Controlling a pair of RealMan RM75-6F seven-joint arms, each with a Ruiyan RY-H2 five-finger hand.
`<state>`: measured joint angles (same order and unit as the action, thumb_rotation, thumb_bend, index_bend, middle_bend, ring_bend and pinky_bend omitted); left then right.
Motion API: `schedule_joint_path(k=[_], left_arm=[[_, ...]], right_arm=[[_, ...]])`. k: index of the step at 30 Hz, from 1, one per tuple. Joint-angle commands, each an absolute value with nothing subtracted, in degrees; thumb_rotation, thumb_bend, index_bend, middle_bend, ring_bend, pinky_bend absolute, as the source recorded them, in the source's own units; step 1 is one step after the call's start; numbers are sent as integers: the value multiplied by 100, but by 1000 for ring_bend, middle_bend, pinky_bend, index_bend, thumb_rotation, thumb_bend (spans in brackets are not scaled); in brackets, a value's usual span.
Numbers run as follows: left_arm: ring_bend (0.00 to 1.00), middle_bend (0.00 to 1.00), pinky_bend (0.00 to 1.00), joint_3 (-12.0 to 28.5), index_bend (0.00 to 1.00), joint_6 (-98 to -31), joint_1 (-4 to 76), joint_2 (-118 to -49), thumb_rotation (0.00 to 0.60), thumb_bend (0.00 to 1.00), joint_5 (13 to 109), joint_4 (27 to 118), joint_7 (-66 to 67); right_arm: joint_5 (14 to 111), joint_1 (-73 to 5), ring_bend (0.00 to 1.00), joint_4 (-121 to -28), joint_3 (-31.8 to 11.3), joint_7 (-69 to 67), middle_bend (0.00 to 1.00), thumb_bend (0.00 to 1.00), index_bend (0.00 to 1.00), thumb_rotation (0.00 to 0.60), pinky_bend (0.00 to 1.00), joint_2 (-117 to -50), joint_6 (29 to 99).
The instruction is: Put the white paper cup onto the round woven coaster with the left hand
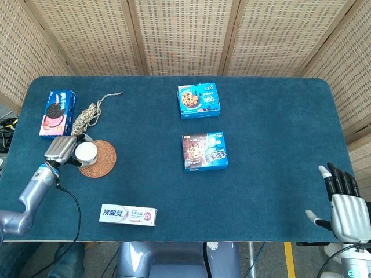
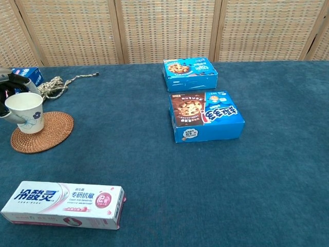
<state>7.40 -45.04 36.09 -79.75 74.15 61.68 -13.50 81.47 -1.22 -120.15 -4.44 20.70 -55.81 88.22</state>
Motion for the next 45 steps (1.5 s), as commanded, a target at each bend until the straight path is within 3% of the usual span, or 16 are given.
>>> schedule_joint_path(k=[1,3,9,14,25,28,35,39,45], left_arm=[[501,428,532,757,323,-4474,3637,-7991,600,32,7370,6166,-1296],[404,350,498,758,279,-4453,3654,-7993,600,30,7358,6186,-1273],[110,27,360,751,13,-4395,3672,-7961,600,0,7390,6287,-1455],[13,0,295,709,0,-4444,3653,-7901,600,0,7536,6314,-1726],[0,0,2,630,0,-5382,3263,-7212,600,0,8071,6702,-2517],[0,0,0,616,0,-6043,2925,-6834,600,0,8177,7040,-2454],[0,0,0,494,0,-6825,2157,-6129,600,0,7705,8458,-1268],[0,0,0,426,0,-7472,1688,-6050,600,0,7436,9179,-514],[0,0,0,186,0,-7810,1326,-5894,600,0,7616,9643,-300]], right_arm=[[8147,-122,0,-12019,-443,2073,0,0,38,600,0,-5579,8824],[8146,-119,0,-12022,-445,2075,0,0,38,600,0,-5576,8834],[8132,-128,0,-12023,-439,2087,0,0,38,600,0,-5577,8815],[8128,-125,0,-12026,-441,2087,0,0,38,600,0,-5577,8826],[8193,-101,0,-12065,-425,2030,0,0,38,600,0,-5538,8870],[8226,-89,0,-12074,-423,1995,0,0,38,600,0,-5518,8894],[8289,-86,0,-12060,-410,1957,0,0,37,600,0,-5498,8898],[8321,-75,0,-12048,-406,1921,0,0,37,600,0,-5485,8916],[8370,-55,0,-12048,-407,1749,0,0,36,600,0,-5450,8942]])
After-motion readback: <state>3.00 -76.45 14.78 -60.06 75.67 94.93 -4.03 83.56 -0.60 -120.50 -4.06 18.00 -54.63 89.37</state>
